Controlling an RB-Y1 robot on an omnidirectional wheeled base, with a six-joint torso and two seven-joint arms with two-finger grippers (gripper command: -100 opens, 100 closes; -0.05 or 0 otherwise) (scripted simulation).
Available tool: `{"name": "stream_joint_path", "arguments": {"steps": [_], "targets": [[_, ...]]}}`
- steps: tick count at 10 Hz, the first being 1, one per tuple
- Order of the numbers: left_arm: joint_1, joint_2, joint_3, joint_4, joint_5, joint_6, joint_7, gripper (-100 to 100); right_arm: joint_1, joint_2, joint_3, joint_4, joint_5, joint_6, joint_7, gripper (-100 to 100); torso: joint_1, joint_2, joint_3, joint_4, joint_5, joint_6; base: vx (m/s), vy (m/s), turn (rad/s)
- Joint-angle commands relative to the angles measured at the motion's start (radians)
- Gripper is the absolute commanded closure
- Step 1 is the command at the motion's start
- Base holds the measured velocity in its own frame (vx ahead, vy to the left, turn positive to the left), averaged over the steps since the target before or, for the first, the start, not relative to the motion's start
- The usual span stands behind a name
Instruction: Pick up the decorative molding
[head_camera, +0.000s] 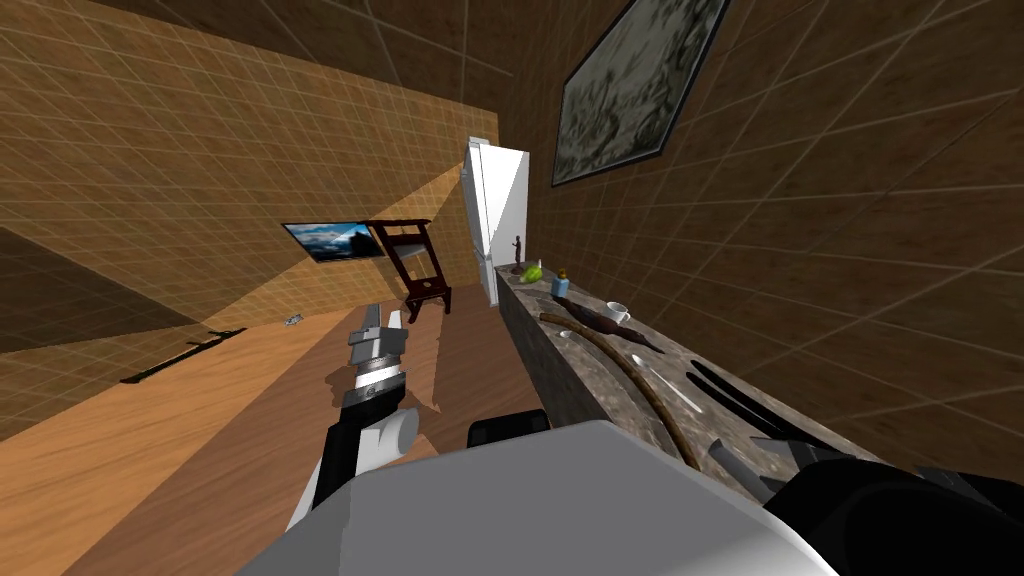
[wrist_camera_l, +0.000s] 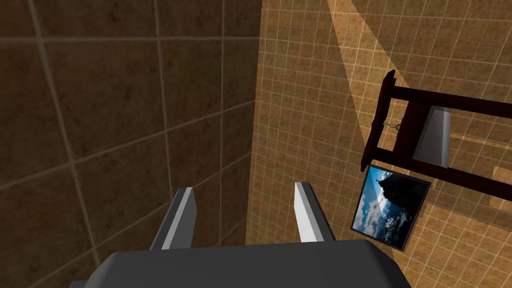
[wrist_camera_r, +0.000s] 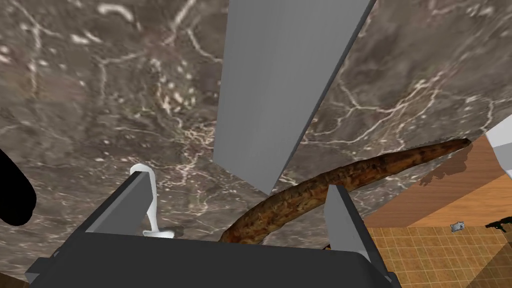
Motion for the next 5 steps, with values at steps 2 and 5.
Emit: {"name": "stream_joint_path", "arguments": {"steps": [2,5], "targets": [[0.000,0.000,0.000,0.000,0.000,0.000,0.000,0,0.006,-0.012,0.006,0.077,0.042,-0.040,0.010,-100,0.001,0.001,0.001,0.000,0.000,0.000,0.019,-0.013,0.087],[0.000,0.000,0.000,0.000,0.000,0.000,0.000,0,0.015,-0.015,0.013,0.115,0.077,-0.067,0.012,-100,0.001,0.001,0.001,0.000,0.000,0.000,0.019,-0.015,0.099]]}}
